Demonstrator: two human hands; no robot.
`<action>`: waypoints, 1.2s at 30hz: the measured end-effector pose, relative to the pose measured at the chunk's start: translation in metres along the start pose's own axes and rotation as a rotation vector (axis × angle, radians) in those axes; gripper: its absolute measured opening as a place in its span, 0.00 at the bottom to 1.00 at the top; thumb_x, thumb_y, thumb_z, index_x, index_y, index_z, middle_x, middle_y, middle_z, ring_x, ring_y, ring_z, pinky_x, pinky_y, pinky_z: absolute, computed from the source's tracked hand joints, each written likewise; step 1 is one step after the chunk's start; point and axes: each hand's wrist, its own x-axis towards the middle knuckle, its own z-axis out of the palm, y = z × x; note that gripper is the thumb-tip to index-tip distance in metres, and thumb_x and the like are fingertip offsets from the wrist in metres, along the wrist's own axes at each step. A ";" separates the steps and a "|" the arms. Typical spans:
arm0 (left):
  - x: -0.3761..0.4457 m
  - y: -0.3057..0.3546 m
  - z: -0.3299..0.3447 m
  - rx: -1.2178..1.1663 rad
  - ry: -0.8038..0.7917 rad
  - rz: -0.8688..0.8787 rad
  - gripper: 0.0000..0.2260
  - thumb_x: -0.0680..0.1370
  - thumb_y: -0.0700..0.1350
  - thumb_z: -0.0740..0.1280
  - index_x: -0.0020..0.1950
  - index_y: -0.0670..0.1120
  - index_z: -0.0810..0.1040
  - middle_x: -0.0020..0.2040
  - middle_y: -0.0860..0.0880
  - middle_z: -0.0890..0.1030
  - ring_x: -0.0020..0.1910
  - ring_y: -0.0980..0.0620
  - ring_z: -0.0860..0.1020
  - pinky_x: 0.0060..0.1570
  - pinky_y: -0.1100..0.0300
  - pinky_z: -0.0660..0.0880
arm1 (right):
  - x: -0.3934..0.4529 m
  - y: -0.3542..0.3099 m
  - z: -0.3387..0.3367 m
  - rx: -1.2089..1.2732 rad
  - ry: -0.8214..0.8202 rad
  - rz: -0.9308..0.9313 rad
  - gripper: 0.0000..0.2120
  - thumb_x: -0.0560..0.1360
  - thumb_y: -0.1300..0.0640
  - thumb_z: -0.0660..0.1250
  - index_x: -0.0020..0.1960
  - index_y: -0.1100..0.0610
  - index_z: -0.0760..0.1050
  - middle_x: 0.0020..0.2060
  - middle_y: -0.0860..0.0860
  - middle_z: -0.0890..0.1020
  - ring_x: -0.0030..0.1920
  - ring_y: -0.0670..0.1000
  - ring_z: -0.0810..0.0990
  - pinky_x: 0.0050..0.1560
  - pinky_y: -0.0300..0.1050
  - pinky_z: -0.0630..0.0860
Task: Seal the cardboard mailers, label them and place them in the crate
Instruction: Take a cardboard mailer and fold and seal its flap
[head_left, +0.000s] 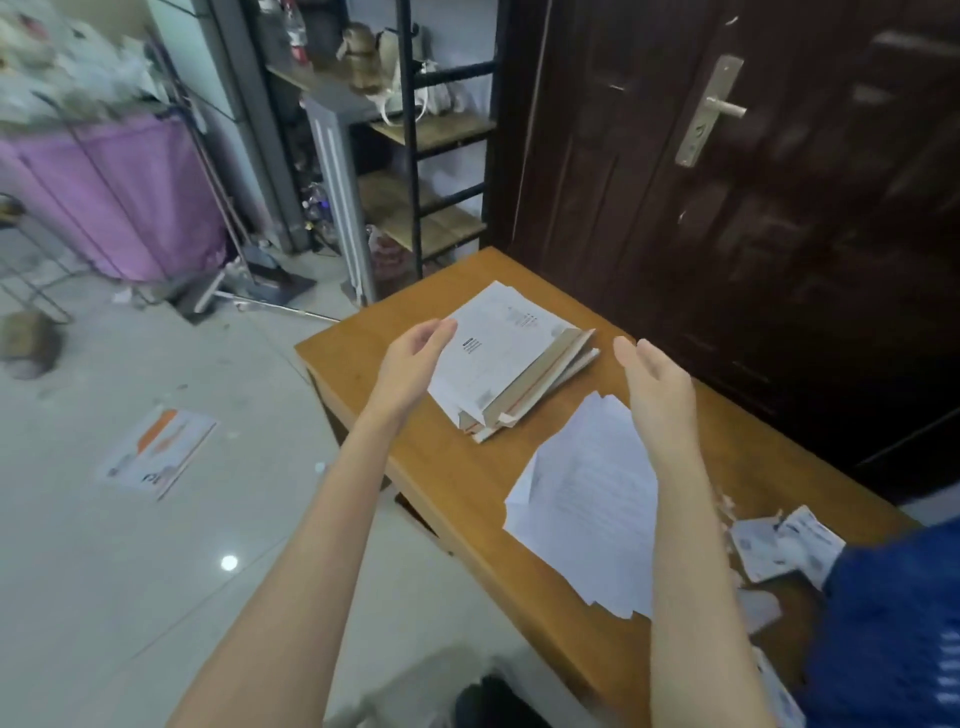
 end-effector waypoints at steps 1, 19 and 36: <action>0.008 -0.011 -0.003 0.007 0.007 -0.020 0.22 0.80 0.57 0.61 0.70 0.47 0.71 0.66 0.54 0.74 0.64 0.57 0.71 0.58 0.64 0.66 | 0.008 0.006 0.012 0.023 -0.007 0.028 0.26 0.80 0.47 0.61 0.68 0.66 0.67 0.68 0.60 0.70 0.68 0.58 0.68 0.68 0.51 0.65; 0.182 -0.113 -0.009 0.480 -0.089 -0.356 0.31 0.80 0.59 0.60 0.73 0.37 0.65 0.72 0.40 0.68 0.70 0.40 0.68 0.66 0.48 0.66 | 0.146 0.106 0.141 -0.005 0.029 0.511 0.17 0.81 0.50 0.57 0.46 0.63 0.73 0.37 0.53 0.74 0.45 0.55 0.72 0.42 0.46 0.64; 0.307 -0.143 -0.007 0.696 -0.335 -0.312 0.25 0.81 0.54 0.60 0.71 0.38 0.67 0.64 0.39 0.75 0.64 0.38 0.72 0.60 0.49 0.68 | 0.180 0.101 0.184 -0.081 0.271 0.800 0.15 0.78 0.58 0.62 0.62 0.64 0.75 0.58 0.58 0.79 0.60 0.58 0.77 0.56 0.47 0.72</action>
